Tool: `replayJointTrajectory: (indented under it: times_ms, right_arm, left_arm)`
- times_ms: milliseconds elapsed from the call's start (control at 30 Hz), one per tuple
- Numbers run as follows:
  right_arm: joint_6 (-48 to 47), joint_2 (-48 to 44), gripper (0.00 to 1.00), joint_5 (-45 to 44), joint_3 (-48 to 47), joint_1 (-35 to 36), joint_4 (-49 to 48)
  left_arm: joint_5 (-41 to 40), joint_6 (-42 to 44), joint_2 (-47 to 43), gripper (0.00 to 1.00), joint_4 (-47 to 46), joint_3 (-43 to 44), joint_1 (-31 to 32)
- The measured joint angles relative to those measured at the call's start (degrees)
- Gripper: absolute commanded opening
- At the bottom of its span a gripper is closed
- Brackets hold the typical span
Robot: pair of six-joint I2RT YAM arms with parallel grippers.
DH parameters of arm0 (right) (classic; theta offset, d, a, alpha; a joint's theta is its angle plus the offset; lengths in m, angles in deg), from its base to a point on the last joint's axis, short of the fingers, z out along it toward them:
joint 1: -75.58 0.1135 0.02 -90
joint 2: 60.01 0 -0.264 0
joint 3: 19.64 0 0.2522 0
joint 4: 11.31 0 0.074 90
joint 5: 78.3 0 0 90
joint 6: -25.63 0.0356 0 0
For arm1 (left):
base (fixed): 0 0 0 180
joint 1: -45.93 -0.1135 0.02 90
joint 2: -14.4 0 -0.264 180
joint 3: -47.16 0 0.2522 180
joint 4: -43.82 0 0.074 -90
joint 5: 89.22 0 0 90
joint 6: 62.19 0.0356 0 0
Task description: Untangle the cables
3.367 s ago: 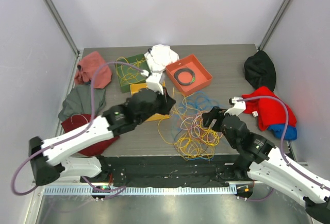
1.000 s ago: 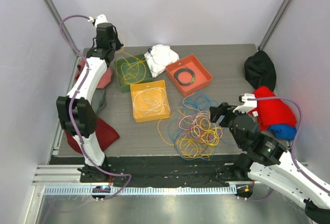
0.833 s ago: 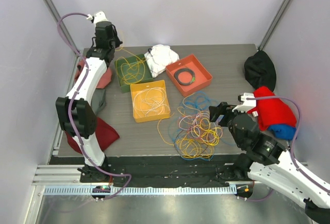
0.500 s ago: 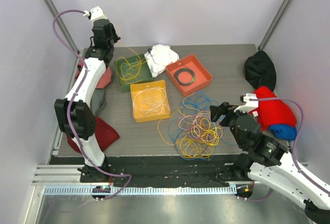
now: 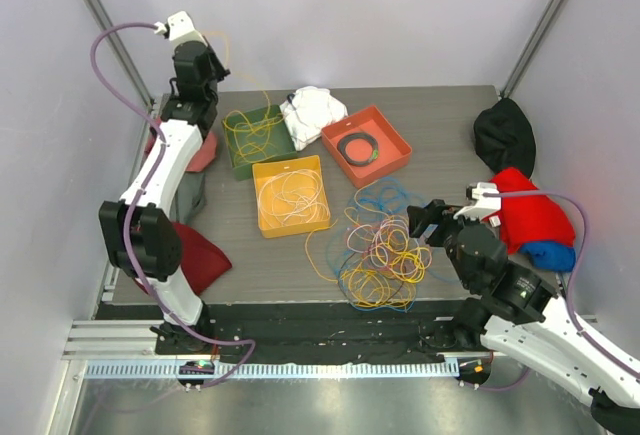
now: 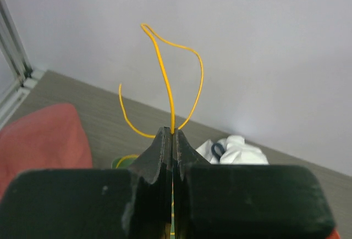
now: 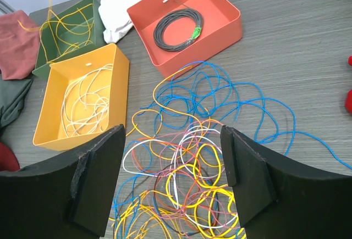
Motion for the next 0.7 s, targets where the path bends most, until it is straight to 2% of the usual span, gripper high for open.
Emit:
replayJointTrajectory:
  times_ms: [300, 500, 700]
  right_arm:
    - [0.00, -0.48, 0.78, -0.04, 0.28, 0.00, 0.00]
    - [0.09, -0.07, 0.78, 0.00, 0.92, 0.00, -0.07]
    - [0.24, -0.07, 0.78, 0.00, 1.09, 0.00, -0.31]
  left_arm:
    - [2.03, -3.74, 1.36, 0.00, -2.49, -14.29, 1.33]
    - [3.08, -4.17, 1.49, 0.00, -3.89, -19.78, 3.85]
    - [8.57, -6.12, 1.44, 0.00, -3.23, -23.34, 4.22]
